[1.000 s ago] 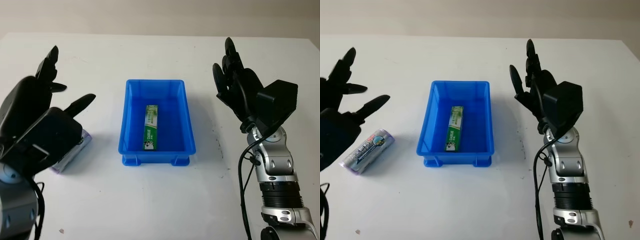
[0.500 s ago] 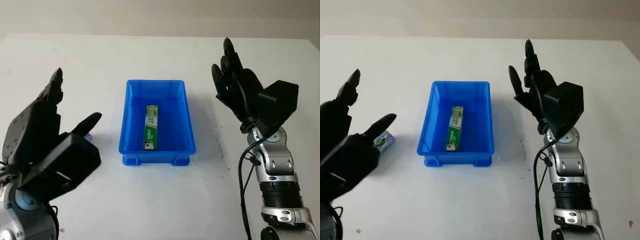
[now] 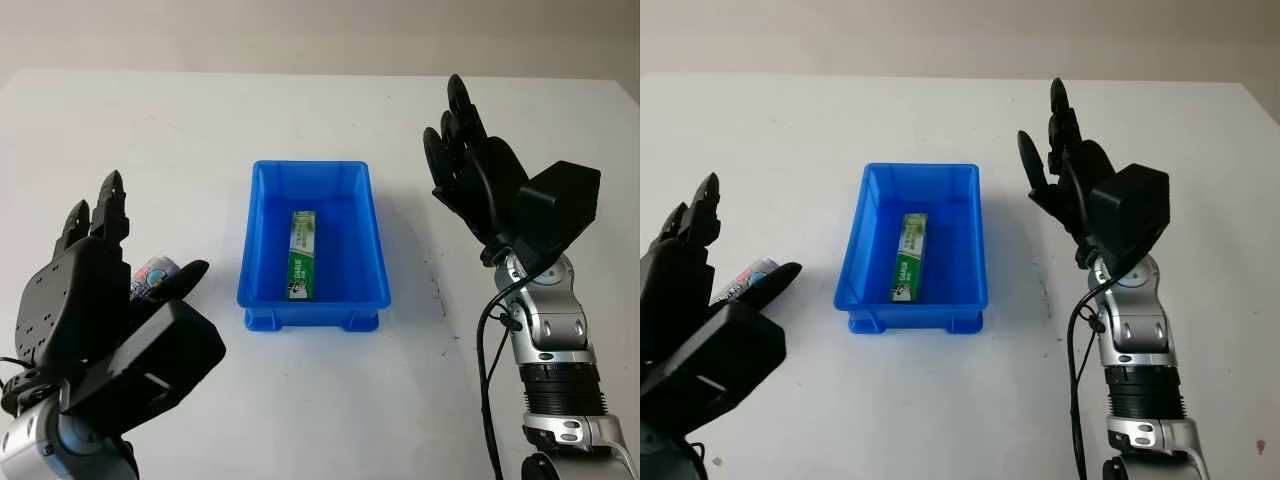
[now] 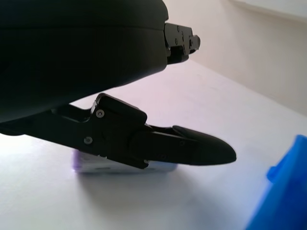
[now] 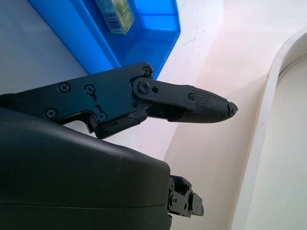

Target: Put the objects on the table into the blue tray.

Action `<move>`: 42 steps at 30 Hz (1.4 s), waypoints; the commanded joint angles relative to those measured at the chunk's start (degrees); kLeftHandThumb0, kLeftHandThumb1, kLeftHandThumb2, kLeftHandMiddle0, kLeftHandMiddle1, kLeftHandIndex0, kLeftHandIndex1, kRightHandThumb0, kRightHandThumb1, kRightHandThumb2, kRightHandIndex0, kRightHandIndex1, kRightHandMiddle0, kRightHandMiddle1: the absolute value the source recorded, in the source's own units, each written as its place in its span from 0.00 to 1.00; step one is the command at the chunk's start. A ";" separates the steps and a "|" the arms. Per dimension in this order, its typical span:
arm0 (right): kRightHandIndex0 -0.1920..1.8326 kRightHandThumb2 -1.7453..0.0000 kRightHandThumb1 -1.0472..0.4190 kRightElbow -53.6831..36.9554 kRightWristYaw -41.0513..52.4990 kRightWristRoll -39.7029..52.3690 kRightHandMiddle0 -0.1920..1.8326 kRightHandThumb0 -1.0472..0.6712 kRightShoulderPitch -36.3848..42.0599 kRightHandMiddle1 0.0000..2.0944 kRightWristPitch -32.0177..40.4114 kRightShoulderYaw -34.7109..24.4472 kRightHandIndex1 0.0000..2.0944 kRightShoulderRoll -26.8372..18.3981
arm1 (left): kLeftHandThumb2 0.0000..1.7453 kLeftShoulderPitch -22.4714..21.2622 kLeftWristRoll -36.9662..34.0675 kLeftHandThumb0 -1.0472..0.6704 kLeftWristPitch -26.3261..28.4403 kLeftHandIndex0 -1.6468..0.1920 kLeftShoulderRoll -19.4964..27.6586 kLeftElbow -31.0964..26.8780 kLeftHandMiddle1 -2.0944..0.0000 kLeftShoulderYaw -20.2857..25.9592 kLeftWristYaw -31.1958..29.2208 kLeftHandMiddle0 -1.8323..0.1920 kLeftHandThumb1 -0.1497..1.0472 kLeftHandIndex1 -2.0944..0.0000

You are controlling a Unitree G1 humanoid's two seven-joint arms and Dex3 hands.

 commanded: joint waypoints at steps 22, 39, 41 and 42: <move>0.00 0.68 0.00 0.40 1.07 1.42 0.00 0.23 -0.83 0.00 -2.04 -0.71 0.00 -0.41 | 0.13 1.83 17.12 0.17 -15.09 0.94 -12.47 8.18 0.97 5.76 -7.00 0.93 1.00 0.97; 0.00 0.69 0.00 -0.01 1.97 3.11 0.00 0.22 -0.61 0.00 -2.86 -1.79 0.00 -0.48 | 0.11 -2.01 16.93 0.25 -15.95 0.80 -11.08 18.83 0.01 8.97 -5.23 0.87 1.00 0.92; 0.00 0.69 0.00 0.13 1.94 3.17 0.00 0.22 -0.56 0.00 -3.12 -1.88 0.00 -0.50 | 0.11 -2.57 17.39 0.26 -15.51 0.78 -10.70 20.19 0.00 9.04 -4.61 0.90 1.00 0.89; 0.00 0.69 0.00 0.16 1.91 3.20 0.00 0.22 -0.55 0.00 -3.14 -1.92 0.00 -0.51 | 0.11 -2.78 17.47 0.27 -15.33 0.79 -10.53 20.68 0.00 9.03 -4.34 0.92 1.00 0.86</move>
